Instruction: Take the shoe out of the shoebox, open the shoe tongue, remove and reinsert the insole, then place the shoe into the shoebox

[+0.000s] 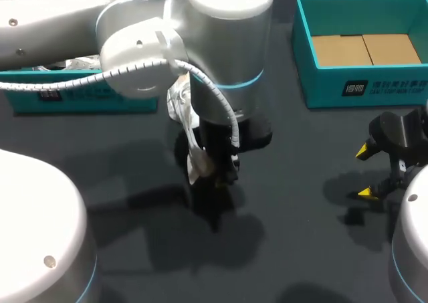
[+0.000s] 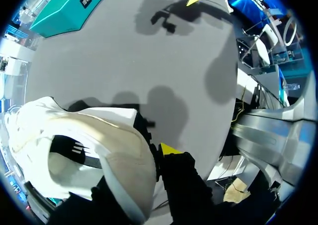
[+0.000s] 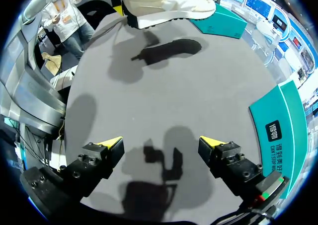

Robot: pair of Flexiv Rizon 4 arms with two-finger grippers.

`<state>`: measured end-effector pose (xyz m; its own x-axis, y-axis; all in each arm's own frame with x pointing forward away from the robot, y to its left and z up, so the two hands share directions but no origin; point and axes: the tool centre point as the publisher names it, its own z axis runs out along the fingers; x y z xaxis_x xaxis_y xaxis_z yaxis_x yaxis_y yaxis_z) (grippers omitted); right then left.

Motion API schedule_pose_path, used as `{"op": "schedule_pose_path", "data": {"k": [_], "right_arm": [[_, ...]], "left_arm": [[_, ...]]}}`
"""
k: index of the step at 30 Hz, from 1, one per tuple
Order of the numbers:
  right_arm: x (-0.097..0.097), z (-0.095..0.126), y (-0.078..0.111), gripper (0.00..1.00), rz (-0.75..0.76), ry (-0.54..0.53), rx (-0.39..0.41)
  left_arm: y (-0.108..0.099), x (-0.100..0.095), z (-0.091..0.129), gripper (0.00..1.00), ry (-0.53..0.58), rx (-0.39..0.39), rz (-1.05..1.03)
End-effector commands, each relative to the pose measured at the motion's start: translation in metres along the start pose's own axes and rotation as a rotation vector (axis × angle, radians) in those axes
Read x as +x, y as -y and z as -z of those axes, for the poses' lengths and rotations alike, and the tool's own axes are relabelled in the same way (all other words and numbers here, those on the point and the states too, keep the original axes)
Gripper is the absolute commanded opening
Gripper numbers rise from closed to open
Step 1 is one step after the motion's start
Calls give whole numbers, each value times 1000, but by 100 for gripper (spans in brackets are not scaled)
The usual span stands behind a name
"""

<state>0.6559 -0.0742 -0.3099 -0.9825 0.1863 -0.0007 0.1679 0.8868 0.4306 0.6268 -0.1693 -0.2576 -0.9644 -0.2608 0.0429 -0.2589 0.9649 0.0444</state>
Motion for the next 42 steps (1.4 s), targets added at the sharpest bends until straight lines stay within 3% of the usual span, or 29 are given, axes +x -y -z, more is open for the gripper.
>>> {"op": "schedule_pose_path", "data": {"k": [1,10,23,29,42], "right_arm": [[2,0,0,100,-1,3,3],[2,0,0,100,-1,3,3],[2,0,0,100,-1,3,3],[2,0,0,100,-1,3,3],[2,0,0,100,-1,3,3]], "left_arm": [[-32,-26,46,0,-7,15,-5],[-86,-92,97,0,-21,58,-39],[-169,-206,123,0,-26,92,-101],[-206,-276,123,0,-15,74,-97],[-206,-276,123,0,-15,74,-97]]}}
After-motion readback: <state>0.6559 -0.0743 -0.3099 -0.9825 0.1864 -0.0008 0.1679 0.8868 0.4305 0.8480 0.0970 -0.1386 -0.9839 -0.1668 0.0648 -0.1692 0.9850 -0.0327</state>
